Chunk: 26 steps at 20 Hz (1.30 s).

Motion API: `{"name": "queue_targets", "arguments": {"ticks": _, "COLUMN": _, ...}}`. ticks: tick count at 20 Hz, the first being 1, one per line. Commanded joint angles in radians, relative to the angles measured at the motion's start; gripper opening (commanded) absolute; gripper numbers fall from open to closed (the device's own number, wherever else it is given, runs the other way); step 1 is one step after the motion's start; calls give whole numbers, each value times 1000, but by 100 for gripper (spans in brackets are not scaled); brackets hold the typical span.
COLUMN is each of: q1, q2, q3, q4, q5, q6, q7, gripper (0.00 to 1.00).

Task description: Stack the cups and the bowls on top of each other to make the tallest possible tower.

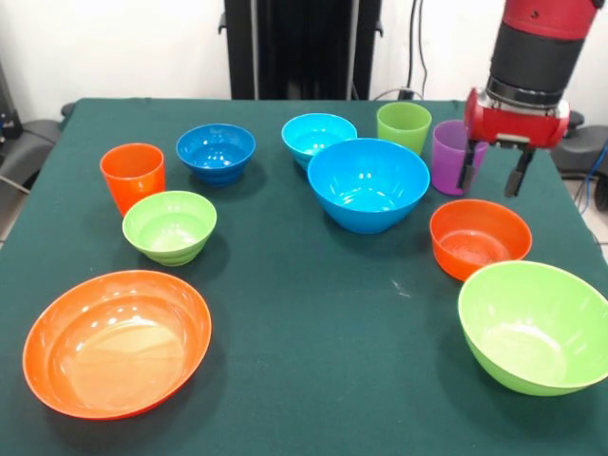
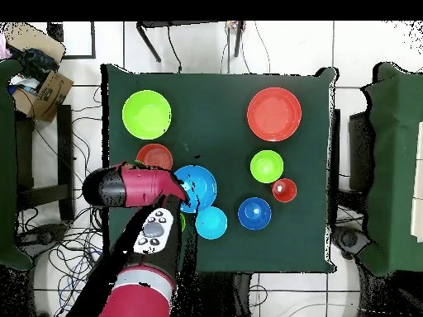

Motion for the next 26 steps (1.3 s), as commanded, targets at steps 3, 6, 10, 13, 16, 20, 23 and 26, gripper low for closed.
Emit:
{"name": "queue_targets", "arguments": {"ticks": 3, "q1": 22, "q2": 110, "q3": -8, "q4": -167, "q5": 33, "q6": 134, "q7": 181, "gripper": 100}}
{"name": "queue_targets", "arguments": {"ticks": 6, "q1": 25, "q2": 102, "q3": -16, "q4": -183, "q5": 29, "q6": 167, "q7": 184, "gripper": 100}}
{"name": "queue_targets", "arguments": {"ticks": 10, "q1": 28, "q2": 96, "q3": -16, "q4": -190, "q5": 25, "q6": 198, "q7": 180, "gripper": 100}}
{"name": "queue_targets", "arguments": {"ticks": 13, "q1": 22, "q2": 86, "q3": 4, "q4": -186, "q5": 30, "q6": 216, "q7": 177, "gripper": 100}}
{"name": "queue_targets", "arguments": {"ticks": 16, "q1": 26, "q2": 86, "q3": 16, "q4": -193, "q5": 38, "q6": 243, "q7": 184, "gripper": 100}}
{"name": "queue_targets", "arguments": {"ticks": 20, "q1": 23, "q2": 97, "q3": 46, "q4": -188, "q5": 53, "q6": 239, "q7": 190, "gripper": 100}}
{"name": "queue_targets", "arguments": {"ticks": 23, "q1": 30, "q2": 114, "q3": 49, "q4": -193, "q5": 60, "q6": 231, "q7": 199, "gripper": 100}}
{"name": "queue_targets", "arguments": {"ticks": 26, "q1": 31, "q2": 126, "q3": 54, "q4": -198, "q5": 68, "q6": 228, "q7": 202, "gripper": 100}}
